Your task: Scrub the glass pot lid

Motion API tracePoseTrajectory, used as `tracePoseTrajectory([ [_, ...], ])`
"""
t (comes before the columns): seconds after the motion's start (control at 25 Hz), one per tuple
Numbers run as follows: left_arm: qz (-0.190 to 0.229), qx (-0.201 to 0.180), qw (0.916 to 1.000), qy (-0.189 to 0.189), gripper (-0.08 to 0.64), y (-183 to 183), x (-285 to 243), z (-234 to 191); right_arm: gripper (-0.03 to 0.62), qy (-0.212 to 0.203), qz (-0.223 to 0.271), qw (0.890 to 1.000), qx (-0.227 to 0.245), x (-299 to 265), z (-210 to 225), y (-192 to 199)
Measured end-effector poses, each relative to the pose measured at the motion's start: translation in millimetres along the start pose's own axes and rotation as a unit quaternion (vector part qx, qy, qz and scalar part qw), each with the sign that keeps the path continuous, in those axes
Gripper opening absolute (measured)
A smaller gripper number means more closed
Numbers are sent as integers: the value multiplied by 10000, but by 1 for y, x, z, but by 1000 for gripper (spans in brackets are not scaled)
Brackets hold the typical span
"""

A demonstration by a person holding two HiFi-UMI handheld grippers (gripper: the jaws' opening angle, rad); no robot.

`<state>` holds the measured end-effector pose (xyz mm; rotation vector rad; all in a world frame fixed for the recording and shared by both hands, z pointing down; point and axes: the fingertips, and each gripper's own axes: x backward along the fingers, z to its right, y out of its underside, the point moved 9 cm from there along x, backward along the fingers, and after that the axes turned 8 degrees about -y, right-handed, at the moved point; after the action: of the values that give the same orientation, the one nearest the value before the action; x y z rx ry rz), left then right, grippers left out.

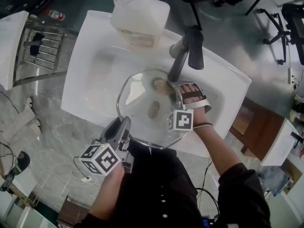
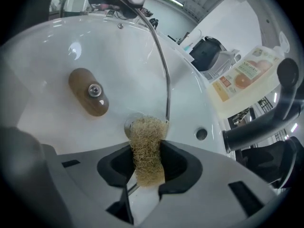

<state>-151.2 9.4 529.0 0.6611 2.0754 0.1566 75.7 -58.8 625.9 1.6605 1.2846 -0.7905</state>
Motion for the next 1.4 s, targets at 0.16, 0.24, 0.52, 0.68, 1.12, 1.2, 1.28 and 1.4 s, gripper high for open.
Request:
tracePoseTrajectory([
  [0.16,28,-12,10000,-15,138,1,0,0,147,-250,-189,9995,-2,11,-8,11],
  [0.24,47,-7,10000,-13,138,1,1,1,147,-343,-249,9991,30,18,-10,15],
  [0.52,44,-27,10000,-65,138,3,1,0,146,-907,-399,9946,312,36,-22,24],
  [0.68,45,-76,9999,-84,140,3,2,1,147,-1181,-475,9910,402,45,-27,25],
  [1.12,-61,-214,9997,-134,141,1,2,3,147,-782,-34,9968,148,64,-15,12],
  [1.2,-67,-213,9997,-126,141,1,3,3,147,-490,321,9982,-94,67,-2,-1],
  [1.28,-64,-212,9997,-127,141,0,3,4,147,-220,637,9974,-236,66,13,-16],
  [1.4,-54,-212,9997,-108,141,1,3,3,147,-12,1026,9935,-488,56,30,-37],
])
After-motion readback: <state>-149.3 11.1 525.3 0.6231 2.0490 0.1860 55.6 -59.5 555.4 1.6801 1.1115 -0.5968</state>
